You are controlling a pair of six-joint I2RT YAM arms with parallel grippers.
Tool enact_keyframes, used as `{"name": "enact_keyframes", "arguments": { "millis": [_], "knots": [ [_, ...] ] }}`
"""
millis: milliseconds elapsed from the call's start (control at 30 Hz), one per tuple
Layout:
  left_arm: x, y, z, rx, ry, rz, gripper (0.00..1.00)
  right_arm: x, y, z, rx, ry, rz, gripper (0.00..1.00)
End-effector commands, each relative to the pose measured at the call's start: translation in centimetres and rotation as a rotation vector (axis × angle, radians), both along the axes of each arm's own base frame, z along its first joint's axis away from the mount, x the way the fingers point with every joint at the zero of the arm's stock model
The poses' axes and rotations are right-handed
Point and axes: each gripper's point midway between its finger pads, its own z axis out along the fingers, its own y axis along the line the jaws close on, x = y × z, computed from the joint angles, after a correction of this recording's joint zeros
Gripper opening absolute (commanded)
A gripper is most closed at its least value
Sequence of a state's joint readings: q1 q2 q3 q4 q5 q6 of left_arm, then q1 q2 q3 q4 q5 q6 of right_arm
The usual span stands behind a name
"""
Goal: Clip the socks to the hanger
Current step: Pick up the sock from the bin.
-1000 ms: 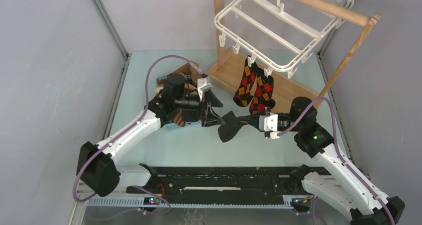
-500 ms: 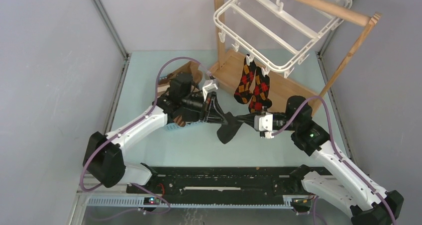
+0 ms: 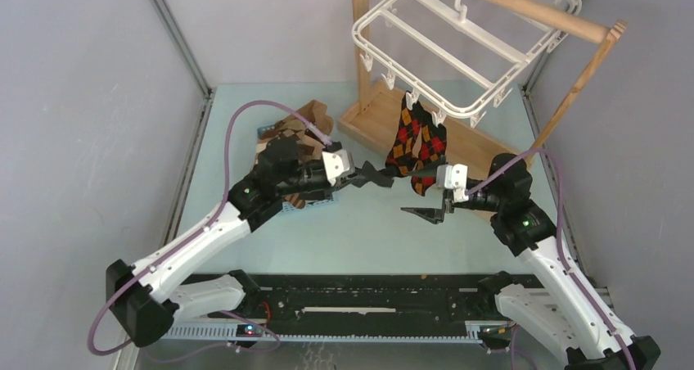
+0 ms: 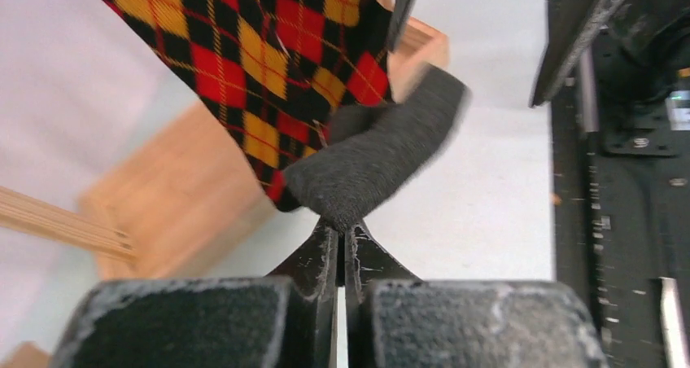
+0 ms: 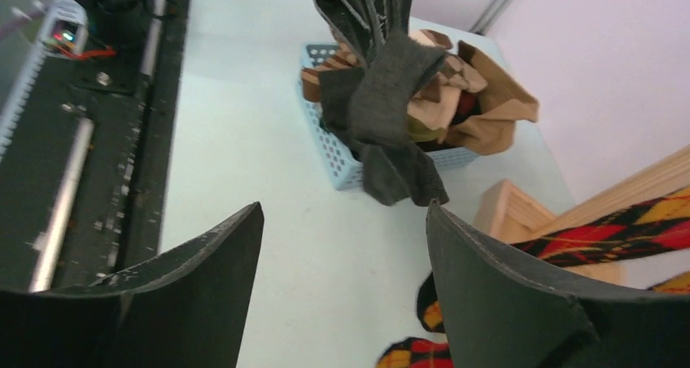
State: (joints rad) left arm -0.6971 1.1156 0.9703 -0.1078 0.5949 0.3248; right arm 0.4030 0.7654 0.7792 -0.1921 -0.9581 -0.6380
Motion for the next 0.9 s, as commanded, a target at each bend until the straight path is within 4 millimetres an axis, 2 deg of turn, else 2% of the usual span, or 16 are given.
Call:
{"name": "enact_keyframes", "arguments": {
  "millis": [0,167,267,433,667,867],
  "knots": [
    [2.5,0.6,2.4,-0.001,-0.332,0.101,0.00,-0.9,0.6,2.3,0.097,0.194,0.004,0.82],
    [2.5,0.3,4.0,0.000,-0.404,0.105,0.00,-0.2,1.2,4.3,0.190,0.294,-0.020,0.84],
    [2.3,0.1,4.8,-0.012,-0.423,0.101,0.00,-0.4,1.5,4.8,0.215,0.342,-0.014,0.82],
    [1.8,-0.7,5.7,-0.044,-0.406,0.086,0.00,-1.3,2.7,5.1,0.213,0.325,0.005,0.77],
    [1.0,-1.7,5.9,-0.073,-0.367,0.073,0.00,-0.1,3.6,5.6,0.248,0.353,-0.067,0.71],
    [0.6,-1.8,6.4,-0.105,-0.342,0.080,0.00,0.9,3.7,5.0,0.250,0.381,-0.141,0.62]
  ]
}}
